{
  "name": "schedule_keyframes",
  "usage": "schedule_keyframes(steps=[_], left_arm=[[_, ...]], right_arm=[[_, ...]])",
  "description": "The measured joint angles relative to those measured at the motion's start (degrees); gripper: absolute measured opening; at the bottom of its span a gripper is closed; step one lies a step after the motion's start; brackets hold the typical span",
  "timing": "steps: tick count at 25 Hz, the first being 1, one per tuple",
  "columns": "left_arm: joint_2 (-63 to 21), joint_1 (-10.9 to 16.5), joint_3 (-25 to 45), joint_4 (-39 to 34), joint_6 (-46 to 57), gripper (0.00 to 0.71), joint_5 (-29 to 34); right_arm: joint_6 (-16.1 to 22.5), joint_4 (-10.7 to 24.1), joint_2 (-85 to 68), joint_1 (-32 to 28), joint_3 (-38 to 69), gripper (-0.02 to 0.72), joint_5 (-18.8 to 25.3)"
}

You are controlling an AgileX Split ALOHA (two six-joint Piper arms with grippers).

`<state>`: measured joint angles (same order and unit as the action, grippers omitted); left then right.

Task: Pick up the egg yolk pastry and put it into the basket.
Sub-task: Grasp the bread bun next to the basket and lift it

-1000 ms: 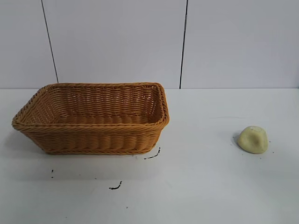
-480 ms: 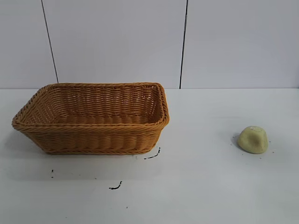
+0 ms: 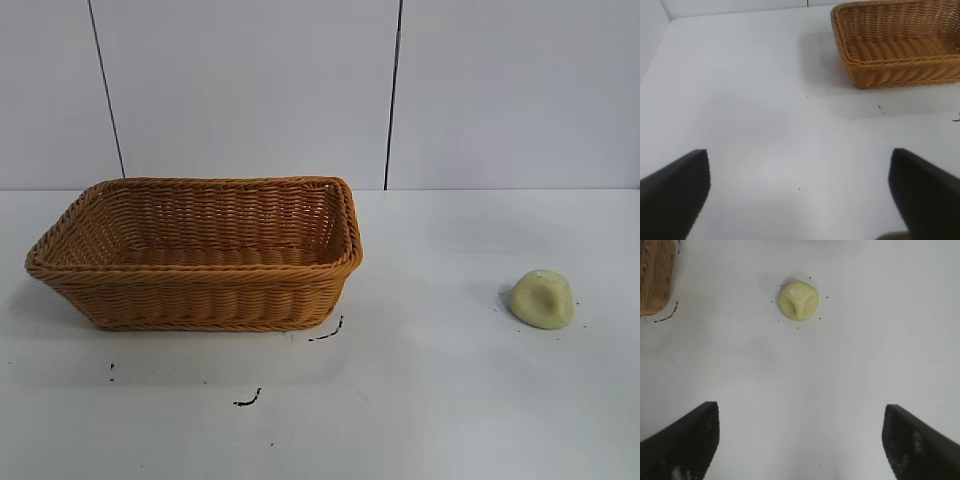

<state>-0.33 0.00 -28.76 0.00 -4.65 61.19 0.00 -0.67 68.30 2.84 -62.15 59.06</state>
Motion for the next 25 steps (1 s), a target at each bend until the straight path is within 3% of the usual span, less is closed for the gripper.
schedule_keyframes(steps=[9,18,25], left_arm=[[0.00,0.00,0.00,0.00,0.00,0.697,0.00],[0.00,0.00,0.00,0.00,0.00,0.697,0.00],[0.00,0.00,0.00,0.00,0.00,0.697,0.00]], right_arm=[[-1.70,0.00,21.16,0.00,-11.80,0.635,0.27],[-3.16,-0.26,32.77,0.00,-17.02,0.635,0.06],[-3.51,-0.65,38.59,0.12,-17.24,0.635,-3.96]])
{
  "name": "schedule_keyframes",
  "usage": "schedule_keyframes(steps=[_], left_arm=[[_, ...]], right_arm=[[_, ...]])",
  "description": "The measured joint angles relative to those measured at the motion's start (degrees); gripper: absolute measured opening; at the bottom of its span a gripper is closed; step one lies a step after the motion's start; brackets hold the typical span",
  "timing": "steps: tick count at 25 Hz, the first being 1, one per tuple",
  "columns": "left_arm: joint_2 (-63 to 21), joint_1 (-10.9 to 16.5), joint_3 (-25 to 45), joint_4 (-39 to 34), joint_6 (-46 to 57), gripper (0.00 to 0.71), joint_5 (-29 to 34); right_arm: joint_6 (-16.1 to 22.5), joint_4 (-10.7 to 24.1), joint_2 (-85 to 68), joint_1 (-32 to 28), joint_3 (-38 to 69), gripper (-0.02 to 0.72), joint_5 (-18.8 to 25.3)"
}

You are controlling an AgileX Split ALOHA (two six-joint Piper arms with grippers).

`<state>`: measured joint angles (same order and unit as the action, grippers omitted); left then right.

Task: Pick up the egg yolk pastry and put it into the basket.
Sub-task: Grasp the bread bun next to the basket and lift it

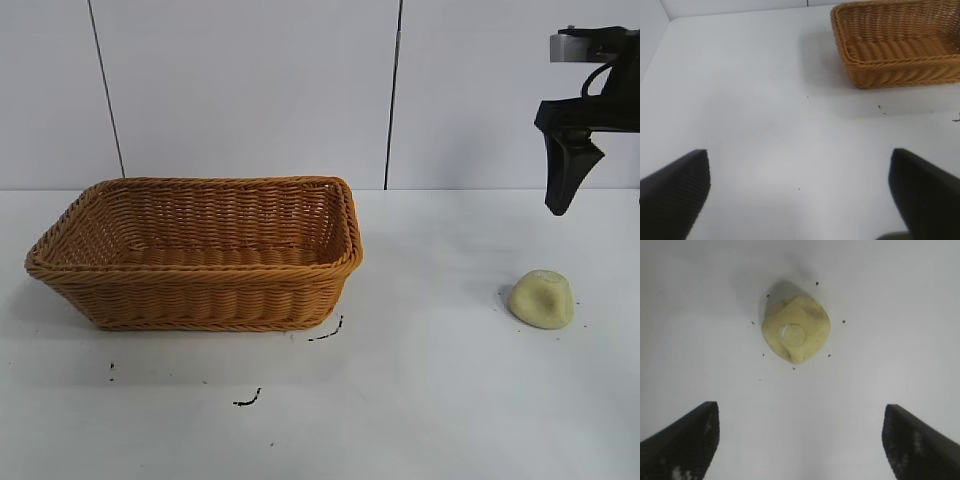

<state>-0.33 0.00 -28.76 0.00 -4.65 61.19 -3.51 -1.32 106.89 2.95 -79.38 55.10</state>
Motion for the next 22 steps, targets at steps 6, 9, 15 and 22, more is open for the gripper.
schedule_keyframes(steps=[6,9,15,22], left_arm=[[0.00,0.00,0.00,0.00,0.00,0.697,0.00],[0.00,0.00,0.00,0.00,0.00,0.697,0.00],[0.00,0.00,0.00,0.00,0.00,0.697,0.00],[0.00,0.00,0.00,0.00,0.00,0.697,0.00]], right_arm=[[-0.79,-1.06,6.87,0.06,-0.07,0.635,-4.02],[-1.39,-2.20,9.97,0.06,-0.07,0.634,-6.08],[-1.44,-2.50,14.61,0.06,-0.07,0.634,-9.85],[-1.33,-2.56,16.32,0.06,-0.07,0.621,-11.77]])
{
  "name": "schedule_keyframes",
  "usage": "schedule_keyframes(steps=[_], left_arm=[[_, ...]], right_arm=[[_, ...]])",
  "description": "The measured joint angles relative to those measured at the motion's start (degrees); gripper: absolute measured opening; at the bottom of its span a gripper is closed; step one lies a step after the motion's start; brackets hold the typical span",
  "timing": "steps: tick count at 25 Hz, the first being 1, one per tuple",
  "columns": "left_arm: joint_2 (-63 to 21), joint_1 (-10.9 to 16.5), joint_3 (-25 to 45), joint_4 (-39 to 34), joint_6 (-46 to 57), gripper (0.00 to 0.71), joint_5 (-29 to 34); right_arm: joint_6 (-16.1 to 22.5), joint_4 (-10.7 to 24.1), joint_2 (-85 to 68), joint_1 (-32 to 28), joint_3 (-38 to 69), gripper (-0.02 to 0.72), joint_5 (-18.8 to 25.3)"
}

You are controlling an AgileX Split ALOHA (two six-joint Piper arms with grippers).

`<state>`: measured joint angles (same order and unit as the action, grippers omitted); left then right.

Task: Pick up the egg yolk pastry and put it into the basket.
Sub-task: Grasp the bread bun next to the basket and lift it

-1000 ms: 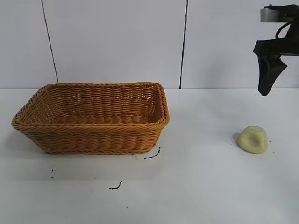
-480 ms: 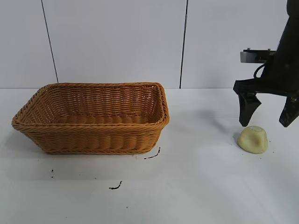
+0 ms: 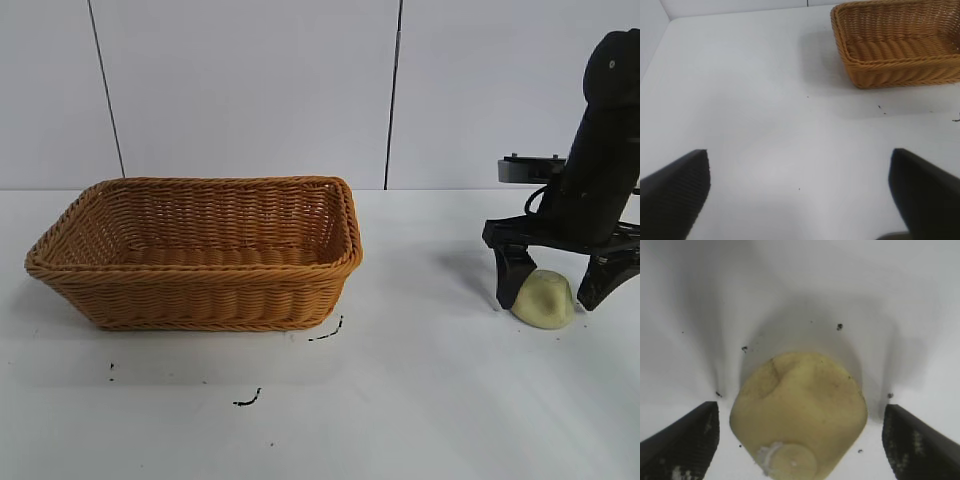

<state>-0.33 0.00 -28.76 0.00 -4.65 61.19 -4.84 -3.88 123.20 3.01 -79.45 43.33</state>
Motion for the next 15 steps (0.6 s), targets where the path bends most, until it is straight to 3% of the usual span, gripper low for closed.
schedule_keyframes(steps=[6,9,12,15], left_arm=[[0.00,0.00,0.00,0.00,0.00,0.697,0.00],[0.00,0.00,0.00,0.00,0.00,0.697,0.00],[0.00,0.00,0.00,0.00,0.00,0.697,0.00],[0.00,0.00,0.00,0.00,0.00,0.697,0.00]], right_arm=[[0.00,0.00,0.06,0.00,0.00,0.533,0.00],[0.00,0.00,0.06,0.00,0.00,0.419,0.06],[0.00,0.00,0.06,0.00,0.00,0.256,0.00],[0.00,0.00,0.06,0.00,0.00,0.166,0.00]])
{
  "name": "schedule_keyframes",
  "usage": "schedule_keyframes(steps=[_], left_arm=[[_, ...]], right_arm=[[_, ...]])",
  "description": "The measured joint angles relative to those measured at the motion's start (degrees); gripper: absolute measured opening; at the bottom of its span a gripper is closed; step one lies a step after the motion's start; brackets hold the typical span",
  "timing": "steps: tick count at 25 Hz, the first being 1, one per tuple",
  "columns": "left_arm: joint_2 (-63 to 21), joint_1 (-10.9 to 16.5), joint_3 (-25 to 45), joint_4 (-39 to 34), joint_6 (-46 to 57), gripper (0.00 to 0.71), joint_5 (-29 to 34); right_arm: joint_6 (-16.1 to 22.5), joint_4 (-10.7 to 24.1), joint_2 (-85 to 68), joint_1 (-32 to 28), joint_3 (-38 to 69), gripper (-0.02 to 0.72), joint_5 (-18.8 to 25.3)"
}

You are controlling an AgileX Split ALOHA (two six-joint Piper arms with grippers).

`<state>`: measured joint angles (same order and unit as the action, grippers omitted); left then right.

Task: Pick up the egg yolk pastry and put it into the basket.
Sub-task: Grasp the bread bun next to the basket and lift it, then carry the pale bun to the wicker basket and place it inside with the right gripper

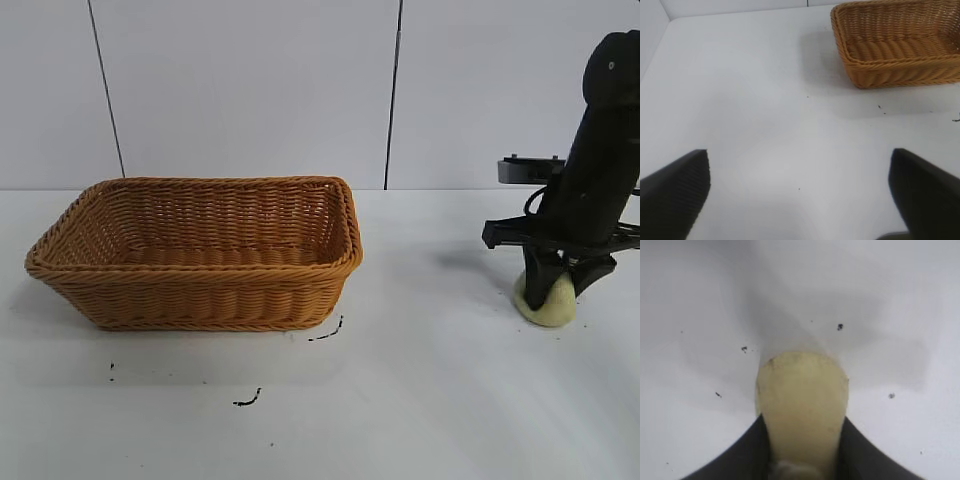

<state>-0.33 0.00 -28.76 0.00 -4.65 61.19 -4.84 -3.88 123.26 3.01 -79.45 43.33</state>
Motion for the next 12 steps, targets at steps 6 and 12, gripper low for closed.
schedule_keyframes(steps=[6,12], left_arm=[[0.00,0.00,0.00,0.00,0.00,0.697,0.00],[0.00,0.00,0.00,0.00,0.00,0.697,0.00]], right_arm=[[0.00,-0.05,0.00,0.00,-0.93,0.139,1.49],[0.00,0.00,-0.61,0.00,-8.57,0.138,13.00]])
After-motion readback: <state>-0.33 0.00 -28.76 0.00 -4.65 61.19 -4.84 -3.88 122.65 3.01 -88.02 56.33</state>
